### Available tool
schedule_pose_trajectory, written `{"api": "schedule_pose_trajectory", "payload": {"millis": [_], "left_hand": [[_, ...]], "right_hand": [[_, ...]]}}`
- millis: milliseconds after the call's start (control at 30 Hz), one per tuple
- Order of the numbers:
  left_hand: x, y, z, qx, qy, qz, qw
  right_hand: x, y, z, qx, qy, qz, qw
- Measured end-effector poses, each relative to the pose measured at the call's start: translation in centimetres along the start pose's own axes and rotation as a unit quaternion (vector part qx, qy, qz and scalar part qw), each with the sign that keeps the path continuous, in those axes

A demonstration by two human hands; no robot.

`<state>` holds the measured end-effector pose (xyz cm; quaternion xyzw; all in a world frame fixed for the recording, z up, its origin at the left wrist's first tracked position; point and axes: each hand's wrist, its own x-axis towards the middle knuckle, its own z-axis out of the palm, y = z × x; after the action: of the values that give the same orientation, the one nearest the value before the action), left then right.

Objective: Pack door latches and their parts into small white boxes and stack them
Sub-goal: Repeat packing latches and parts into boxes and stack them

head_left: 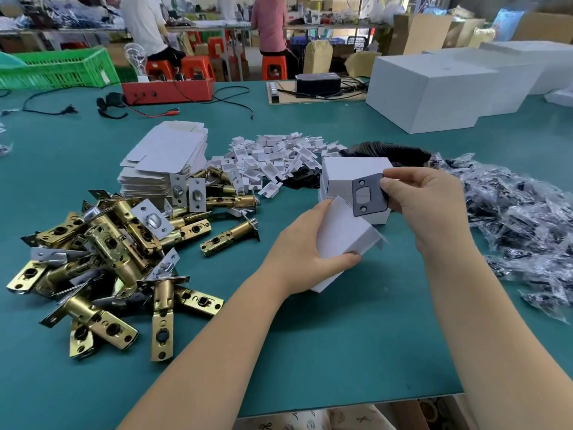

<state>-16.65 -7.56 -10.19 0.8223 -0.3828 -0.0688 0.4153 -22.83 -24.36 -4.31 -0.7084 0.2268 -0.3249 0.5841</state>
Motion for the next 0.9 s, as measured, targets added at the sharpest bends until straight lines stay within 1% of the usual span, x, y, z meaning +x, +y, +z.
{"api": "schedule_pose_trajectory", "payload": {"millis": [67,200,300,367,433,533,667,733,833,900], "left_hand": [[0.1,0.0,-0.1,-0.008,0.001,-0.001,1.000],[0.0,0.2,0.0,-0.033,0.013,-0.008,0.999],[-0.3,0.3,0.0,-0.073,0.023,-0.015,0.997],[-0.3,0.2,0.0,-0.086,0.038,-0.018,0.995],[-0.3,0.2,0.0,-0.086,0.044,-0.018,0.995],[-0.3,0.2,0.1,-0.084,0.031,-0.011,0.996],[-0.2,0.1,0.2,-0.071,0.022,-0.007,0.997],[-0.1,0.1,0.2,-0.070,0.032,-0.006,0.997],[-0.1,0.1,0.2,-0.092,0.062,-0.002,0.994],[-0.2,0.1,0.4,-0.105,0.088,0.004,0.991]], "right_hand": [[0.0,0.0,0.0,-0.005,-0.001,-0.004,1.000],[-0.1,-0.2,0.3,-0.031,-0.033,-0.007,0.999],[0.0,-0.1,-0.1,-0.026,0.021,-0.026,0.999],[-0.2,-0.1,-0.2,-0.032,0.027,-0.035,0.998],[-0.5,-0.1,0.2,-0.025,-0.015,-0.026,0.999],[-1.2,-0.5,0.9,-0.015,-0.083,0.006,0.996],[-1.8,-1.0,1.6,-0.101,-0.148,0.002,0.984],[-2.2,-1.1,2.1,-0.138,-0.149,-0.027,0.979],[-3.0,-1.3,2.5,-0.239,-0.162,-0.120,0.950],[-3.5,-1.3,2.6,-0.236,-0.162,-0.163,0.944]]}}
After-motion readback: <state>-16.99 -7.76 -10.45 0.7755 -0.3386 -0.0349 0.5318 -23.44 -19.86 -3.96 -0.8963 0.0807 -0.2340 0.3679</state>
